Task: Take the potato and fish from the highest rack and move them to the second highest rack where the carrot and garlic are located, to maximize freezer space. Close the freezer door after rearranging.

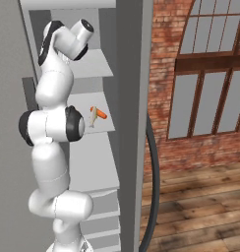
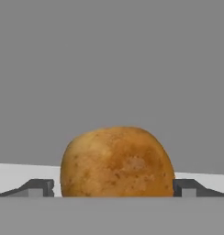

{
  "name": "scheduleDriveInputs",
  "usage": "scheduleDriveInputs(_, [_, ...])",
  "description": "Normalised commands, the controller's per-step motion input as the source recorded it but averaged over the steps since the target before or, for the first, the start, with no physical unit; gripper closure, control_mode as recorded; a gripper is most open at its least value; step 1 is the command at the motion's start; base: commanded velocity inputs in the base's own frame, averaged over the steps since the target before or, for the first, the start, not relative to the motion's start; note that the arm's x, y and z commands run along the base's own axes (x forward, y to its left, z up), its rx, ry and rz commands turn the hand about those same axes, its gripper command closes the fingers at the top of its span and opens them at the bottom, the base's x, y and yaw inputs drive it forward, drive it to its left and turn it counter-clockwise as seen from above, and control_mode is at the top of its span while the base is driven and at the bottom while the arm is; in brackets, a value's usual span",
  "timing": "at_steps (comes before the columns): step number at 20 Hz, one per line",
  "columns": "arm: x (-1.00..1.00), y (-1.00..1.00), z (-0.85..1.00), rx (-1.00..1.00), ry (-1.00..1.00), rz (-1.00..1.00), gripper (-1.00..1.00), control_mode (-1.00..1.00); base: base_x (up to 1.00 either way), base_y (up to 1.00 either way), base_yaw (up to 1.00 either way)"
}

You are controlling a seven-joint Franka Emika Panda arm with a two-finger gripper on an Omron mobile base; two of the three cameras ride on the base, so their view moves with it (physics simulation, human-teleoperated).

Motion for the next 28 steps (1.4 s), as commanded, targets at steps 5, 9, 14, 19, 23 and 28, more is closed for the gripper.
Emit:
scheduleDriveInputs(5, [0.06, 0.21, -0.26, -0.09, 0.00, 0.00, 1.00, -1.00, 0.00, 0.00, 0.00])
scheduleDriveInputs(9, [0.00, 0.27, -0.27, -0.15, 0.00, 0.00, 1.00, -1.00, 0.00, 0.00, 0.00])
scheduleDriveInputs(14, [0.00, 0.12, -0.13, -0.07, -0.01, 0.00, 1.00, -1.00, 0.00, 0.00, 0.00])
scheduleDriveInputs(19, [-0.12, -0.05, 0.00, -0.01, -0.16, 0.00, 1.00, -1.00, 0.00, 0.00, 0.00])
scheduleDriveInputs(23, [-0.15, -0.25, 0.00, -0.03, -0.22, 0.00, 1.00, -1.00, 0.00, 0.00, 0.00])
scheduleDriveInputs(28, [-0.25, -0.34, -0.03, -0.05, -0.18, 0.00, 1.00, -1.00, 0.00, 0.00, 0.00])
